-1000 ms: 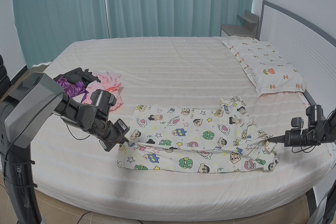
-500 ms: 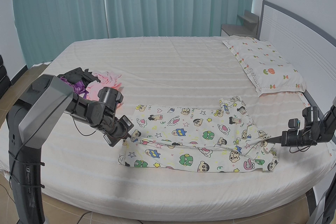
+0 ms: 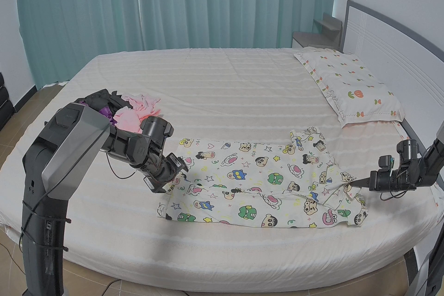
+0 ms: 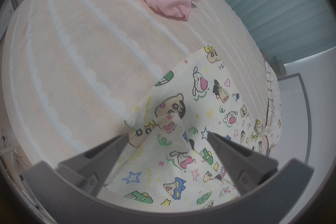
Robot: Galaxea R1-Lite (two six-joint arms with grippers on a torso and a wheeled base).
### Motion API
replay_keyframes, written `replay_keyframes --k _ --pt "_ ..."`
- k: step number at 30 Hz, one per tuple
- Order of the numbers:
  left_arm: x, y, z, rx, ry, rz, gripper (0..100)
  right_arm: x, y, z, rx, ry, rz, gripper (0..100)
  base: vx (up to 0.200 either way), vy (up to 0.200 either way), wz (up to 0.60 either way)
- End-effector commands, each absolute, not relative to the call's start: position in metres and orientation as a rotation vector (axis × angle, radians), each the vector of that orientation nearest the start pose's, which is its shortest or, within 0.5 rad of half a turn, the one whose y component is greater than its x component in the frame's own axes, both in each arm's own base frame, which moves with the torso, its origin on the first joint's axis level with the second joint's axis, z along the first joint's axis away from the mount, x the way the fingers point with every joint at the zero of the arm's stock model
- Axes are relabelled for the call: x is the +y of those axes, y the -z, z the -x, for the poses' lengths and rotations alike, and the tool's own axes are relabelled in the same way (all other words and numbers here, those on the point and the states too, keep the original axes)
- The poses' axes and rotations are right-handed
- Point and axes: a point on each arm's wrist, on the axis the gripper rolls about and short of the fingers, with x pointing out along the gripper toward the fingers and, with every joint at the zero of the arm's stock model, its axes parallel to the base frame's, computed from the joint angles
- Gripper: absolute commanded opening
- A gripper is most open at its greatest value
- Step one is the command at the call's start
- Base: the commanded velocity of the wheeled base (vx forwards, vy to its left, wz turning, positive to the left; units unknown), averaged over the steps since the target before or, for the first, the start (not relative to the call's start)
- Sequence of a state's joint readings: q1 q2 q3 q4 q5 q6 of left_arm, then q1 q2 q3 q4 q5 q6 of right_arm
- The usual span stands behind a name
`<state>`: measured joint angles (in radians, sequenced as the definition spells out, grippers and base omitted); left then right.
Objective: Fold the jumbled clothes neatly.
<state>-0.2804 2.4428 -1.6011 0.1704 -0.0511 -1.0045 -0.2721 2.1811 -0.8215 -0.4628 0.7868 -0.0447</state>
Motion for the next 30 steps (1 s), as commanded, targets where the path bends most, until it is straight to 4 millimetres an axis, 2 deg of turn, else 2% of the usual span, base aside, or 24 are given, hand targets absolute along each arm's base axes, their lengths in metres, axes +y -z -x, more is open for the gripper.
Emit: replay_keyframes --k 1,5,8,17,18,24,30 --pt "-0.124 -0.024 -0.441 1.048 -0.255 0.813 100 -0.087 -0.018 -0.33 0.759 -0.467 -0.426 0 0.0 0.0 0.0" --pt "-0.11 -0.032 -0.441 1.04 -0.274 0.849 100 -0.101 -0.023 -0.326 0.743 -0.416 -0.46 0 0.0 0.0 0.0" --pt "-0.102 -0.035 -0.44 1.044 -0.274 0.867 100 -0.105 -0.024 -0.325 0.749 -0.388 -0.511 0 0.0 0.0 0.0" --pt "-0.099 -0.037 -0.436 1.062 -0.268 0.881 100 -0.071 -0.014 -0.334 0.81 -0.466 -0.502 0 0.0 0.0 0.0" --pt "-0.099 -0.037 -0.436 1.062 -0.268 0.881 100 -0.07 -0.012 -0.336 0.816 -0.454 -0.499 100 0.0 0.0 0.0" --pt "-0.096 -0.04 -0.431 1.071 -0.269 0.884 100 -0.079 -0.007 -0.351 0.821 -0.311 -0.503 100 0.0 0.0 0.0" --pt "-0.094 -0.048 -0.415 1.151 -0.181 0.924 100 -0.097 -0.022 -0.345 0.757 -0.231 -0.552 100 0.0 0.0 0.0"
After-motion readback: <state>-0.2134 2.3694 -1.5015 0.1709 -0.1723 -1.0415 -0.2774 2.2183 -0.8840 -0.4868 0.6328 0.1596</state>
